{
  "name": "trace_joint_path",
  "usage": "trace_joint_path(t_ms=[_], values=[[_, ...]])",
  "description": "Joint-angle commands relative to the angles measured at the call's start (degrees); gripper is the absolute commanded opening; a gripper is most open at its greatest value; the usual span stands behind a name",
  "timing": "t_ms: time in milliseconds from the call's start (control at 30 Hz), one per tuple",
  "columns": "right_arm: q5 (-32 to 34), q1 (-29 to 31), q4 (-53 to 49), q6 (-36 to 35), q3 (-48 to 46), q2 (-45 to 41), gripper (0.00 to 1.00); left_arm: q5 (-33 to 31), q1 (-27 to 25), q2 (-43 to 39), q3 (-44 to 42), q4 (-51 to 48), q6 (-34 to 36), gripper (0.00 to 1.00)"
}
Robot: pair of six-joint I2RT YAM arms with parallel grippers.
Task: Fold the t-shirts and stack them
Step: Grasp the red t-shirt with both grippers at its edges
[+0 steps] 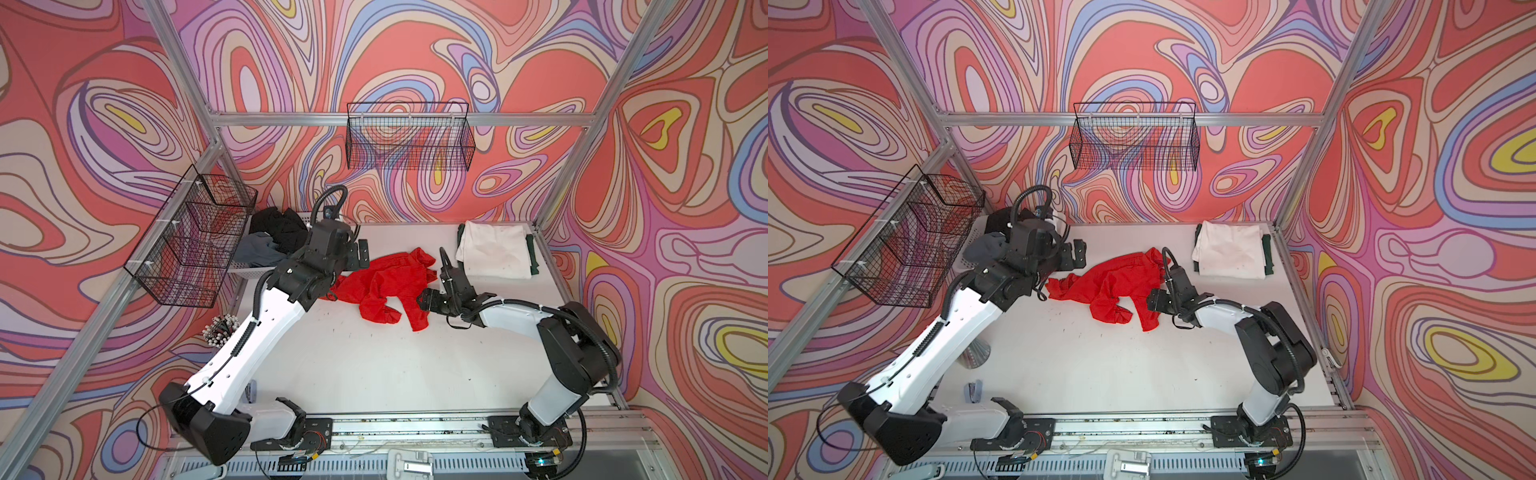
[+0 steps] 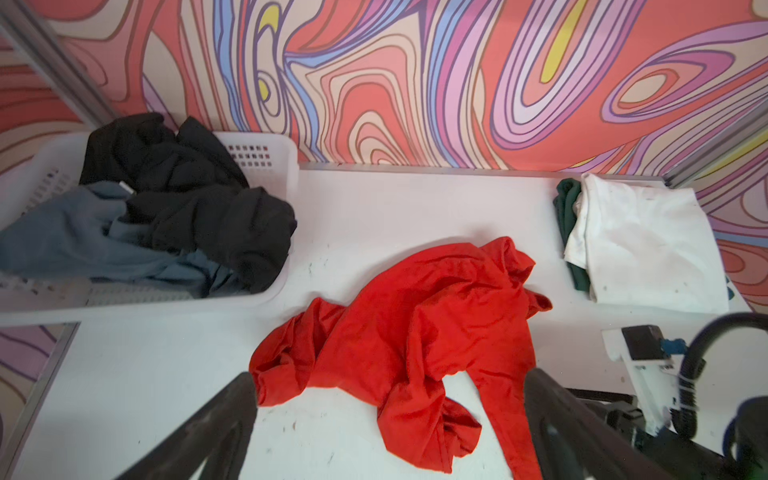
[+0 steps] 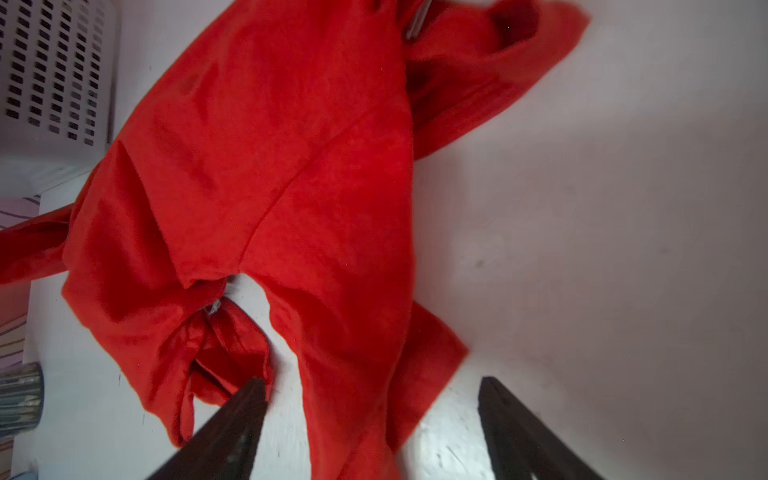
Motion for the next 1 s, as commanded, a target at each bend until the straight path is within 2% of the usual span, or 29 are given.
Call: trace_joint_path(t_ms=[0, 33, 100, 233, 300, 400, 467, 633, 800, 967], values=[[-0.48, 0.92, 2.1, 1.34, 3.01, 4.46, 0.74, -1.17, 0.15, -2.72, -6.8, 1.97, -5.59, 1.0], [-0.48, 1.19, 2.43, 1.47, 3.31, 5.45, 0.7, -0.69, 0.18, -3.31, -8.5, 2.01, -6.28, 1.0], [-1.26, 1.23, 3.38, 2.03, 3.5, 7.73, 0.57, 0.12, 0.17, -3.78, -11.52, 1.8, -7.76, 1.0], [-0.99, 1.23, 2.98, 2.26, 3.76, 7.67, 0.17, 3.27, 0.25, -2.67, -15.33, 2.07, -9.17, 1.0], [0.75, 1.14, 1.53, 1.96, 4.25, 5.18, 0.01, 3.83, 0.16, -1.68, -16.05, 1.87, -9.4, 1.0], [7.22, 1.07, -4.41, -0.01, 6.8, 0.26, 0.0, 5.51, 0.13, -0.57, -17.05, 3.37, -9.52, 1.0], [14.58, 1.05, -10.85, -1.65, 9.69, -4.25, 0.0, 6.77, 0.14, 0.03, -18.15, 5.38, -9.43, 1.0], [27.45, 1.07, -20.99, -5.06, 14.39, -13.42, 0.0, 10.5, 0.05, 2.2, -19.79, 8.88, -9.09, 1.0], [30.49, 0.47, -24.38, -6.87, 15.77, -19.28, 0.0, 14.13, -1.88, 3.22, -24.54, 15.33, -10.25, 1.0], [29.95, -1.6, -26.48, -6.65, 16.17, -19.52, 0.0, 13.91, -8.65, 7.36, -27.43, 19.66, -12.45, 0.98]])
